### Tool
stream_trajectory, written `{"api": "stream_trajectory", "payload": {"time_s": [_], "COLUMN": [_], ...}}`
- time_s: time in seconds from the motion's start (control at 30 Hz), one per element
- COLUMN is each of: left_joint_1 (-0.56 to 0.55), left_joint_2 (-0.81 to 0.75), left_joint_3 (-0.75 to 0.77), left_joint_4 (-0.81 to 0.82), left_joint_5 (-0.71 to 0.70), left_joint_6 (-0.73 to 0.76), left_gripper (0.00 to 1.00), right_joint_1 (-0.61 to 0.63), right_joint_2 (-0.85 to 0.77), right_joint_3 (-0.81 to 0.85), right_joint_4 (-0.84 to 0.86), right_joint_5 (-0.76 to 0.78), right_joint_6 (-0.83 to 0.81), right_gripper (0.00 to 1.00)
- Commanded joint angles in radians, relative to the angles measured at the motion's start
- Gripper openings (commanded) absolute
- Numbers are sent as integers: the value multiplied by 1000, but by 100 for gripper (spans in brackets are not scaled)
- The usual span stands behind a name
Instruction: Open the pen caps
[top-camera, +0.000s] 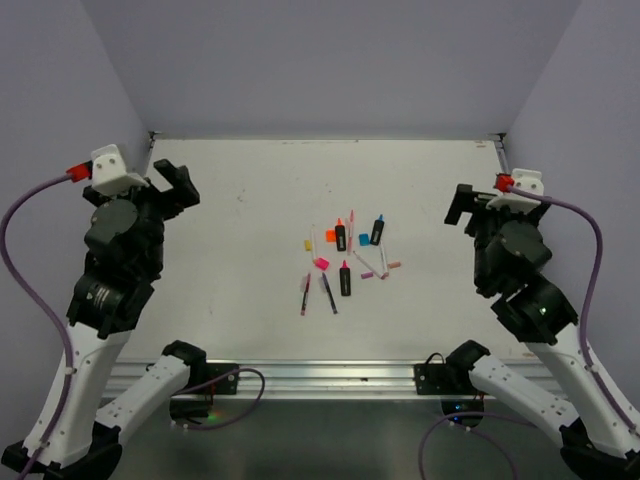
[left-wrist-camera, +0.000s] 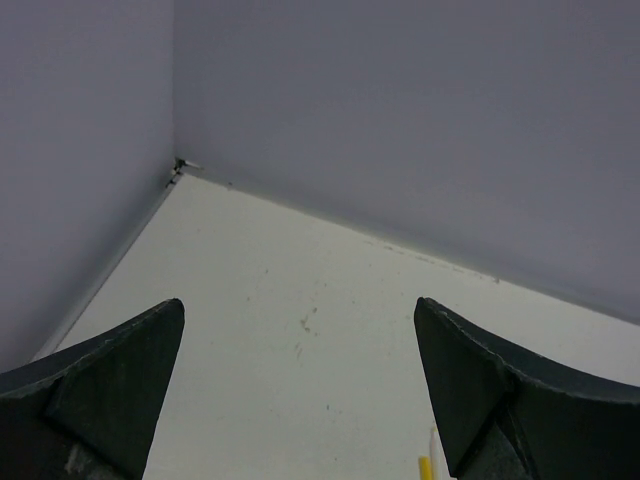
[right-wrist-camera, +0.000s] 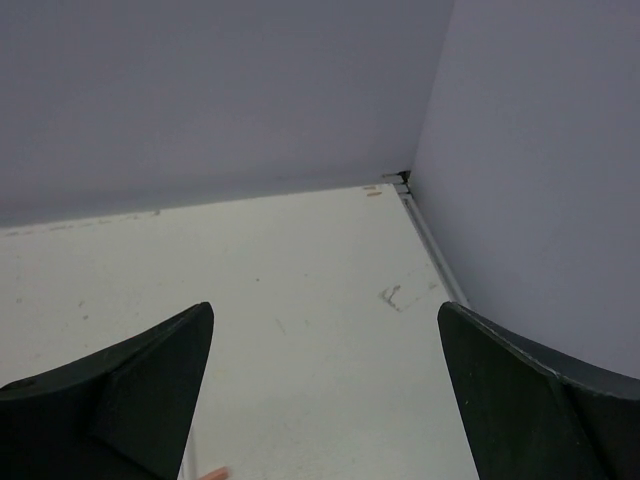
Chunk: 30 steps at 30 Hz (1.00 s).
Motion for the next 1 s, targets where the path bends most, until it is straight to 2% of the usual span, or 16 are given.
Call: {"api": "stream_trajectory", "payload": {"time_s": [0.0,0.13,0.43,0.97], "left_joint_1": [7,7,7,6], "left_joint_2": [-76,-139,-198,-210], "left_joint_3": [42,42,33,-10], "left_joint_4": [95,139,176,212], "left_joint_5": [-104,-139,-176,-179], "left_joint_6": [105,148,182,197], "left_gripper": [100,100,100,100], "right_joint_1": [0,0,0,0], "right_joint_2": [-91,-172,-249,-271], "right_joint_3": [8,-17,-32,-49], "right_joint_4": [109,182,211,235], "right_joint_5": [71,42,-3,-35], "right_joint_6": [-138,-201,-274,-291], "right_gripper": [98,99,98,99]}}
